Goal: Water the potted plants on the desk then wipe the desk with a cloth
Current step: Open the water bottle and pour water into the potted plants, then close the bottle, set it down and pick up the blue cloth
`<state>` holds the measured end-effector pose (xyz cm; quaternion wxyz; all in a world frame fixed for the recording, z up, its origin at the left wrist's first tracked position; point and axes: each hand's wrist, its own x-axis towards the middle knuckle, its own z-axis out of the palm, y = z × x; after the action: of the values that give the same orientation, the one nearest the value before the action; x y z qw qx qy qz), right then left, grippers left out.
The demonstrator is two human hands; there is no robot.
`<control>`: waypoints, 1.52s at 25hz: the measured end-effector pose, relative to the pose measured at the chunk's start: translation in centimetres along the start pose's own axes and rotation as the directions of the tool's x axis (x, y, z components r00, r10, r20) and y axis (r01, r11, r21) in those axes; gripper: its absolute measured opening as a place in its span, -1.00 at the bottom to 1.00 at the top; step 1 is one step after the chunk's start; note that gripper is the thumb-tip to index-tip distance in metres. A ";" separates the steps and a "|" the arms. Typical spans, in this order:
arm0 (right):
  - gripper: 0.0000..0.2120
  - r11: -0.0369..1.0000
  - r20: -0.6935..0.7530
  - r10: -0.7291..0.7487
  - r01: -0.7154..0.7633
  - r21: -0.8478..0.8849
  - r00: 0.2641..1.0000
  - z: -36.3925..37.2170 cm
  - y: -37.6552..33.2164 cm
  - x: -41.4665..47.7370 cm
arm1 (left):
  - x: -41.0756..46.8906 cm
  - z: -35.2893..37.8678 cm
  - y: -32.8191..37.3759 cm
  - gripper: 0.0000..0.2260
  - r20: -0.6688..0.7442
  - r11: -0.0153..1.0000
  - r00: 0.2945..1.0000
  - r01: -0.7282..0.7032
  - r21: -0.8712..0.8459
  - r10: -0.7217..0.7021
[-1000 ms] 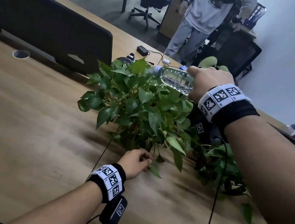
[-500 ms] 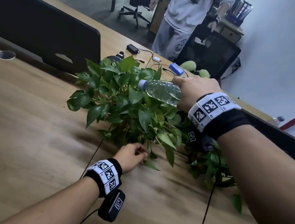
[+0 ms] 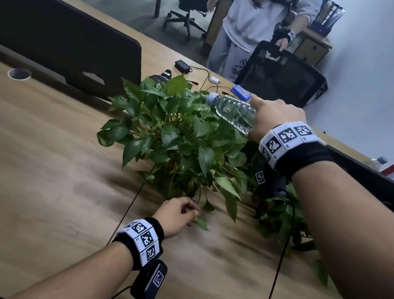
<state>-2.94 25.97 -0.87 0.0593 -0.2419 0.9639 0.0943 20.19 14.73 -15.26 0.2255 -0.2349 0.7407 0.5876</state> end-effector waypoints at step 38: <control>-0.41 0.442 0.245 -0.355 -0.070 0.895 0.902 12.0 -27.0 -8.9 | -4.6 -11.3 -9.7 -0.55 -0.526 0.987 0.847 -0.012 -0.161 -0.076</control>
<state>18.59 9.14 -15.27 0.3794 -0.2326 0.8106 -0.3806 29.15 2.20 -17.50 0.0030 -0.4174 0.7210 0.5531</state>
